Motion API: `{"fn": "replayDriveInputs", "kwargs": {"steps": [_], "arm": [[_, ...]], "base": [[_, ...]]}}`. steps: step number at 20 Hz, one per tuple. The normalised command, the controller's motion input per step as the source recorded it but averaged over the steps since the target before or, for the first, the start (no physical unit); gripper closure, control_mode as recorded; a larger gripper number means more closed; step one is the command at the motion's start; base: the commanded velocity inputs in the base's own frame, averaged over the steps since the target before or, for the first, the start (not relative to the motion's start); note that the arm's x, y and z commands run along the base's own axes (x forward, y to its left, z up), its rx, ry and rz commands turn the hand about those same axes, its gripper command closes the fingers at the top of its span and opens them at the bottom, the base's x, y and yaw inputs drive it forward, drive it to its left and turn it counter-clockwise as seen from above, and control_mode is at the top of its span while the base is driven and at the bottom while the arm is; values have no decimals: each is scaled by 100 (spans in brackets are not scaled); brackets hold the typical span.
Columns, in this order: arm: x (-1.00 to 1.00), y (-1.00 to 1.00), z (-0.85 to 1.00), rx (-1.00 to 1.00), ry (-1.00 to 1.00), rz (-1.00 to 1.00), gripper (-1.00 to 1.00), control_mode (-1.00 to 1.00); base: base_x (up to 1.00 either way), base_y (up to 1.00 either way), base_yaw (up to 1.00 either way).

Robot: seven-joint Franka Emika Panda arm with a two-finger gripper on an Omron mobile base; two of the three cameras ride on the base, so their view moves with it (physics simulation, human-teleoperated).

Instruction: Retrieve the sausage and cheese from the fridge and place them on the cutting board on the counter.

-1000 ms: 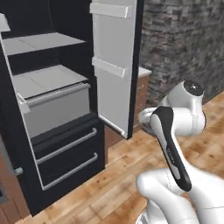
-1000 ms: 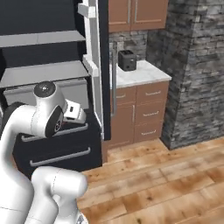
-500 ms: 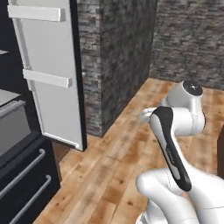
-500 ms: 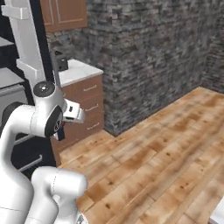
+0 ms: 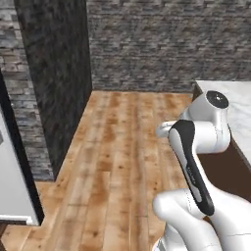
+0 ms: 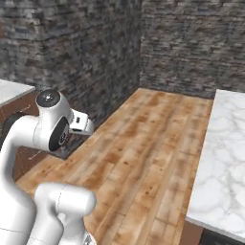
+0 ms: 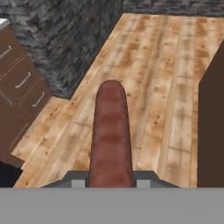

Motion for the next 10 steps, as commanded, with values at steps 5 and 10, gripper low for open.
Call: {"fn": "replayDriveInputs", "kwargs": {"steps": [5,10], "arm": [[0,0,0,0,0,0,100,100],[0,0,0,0,0,0,100,100]], "base": [[100,19,-38],[100,17,-33]]}}
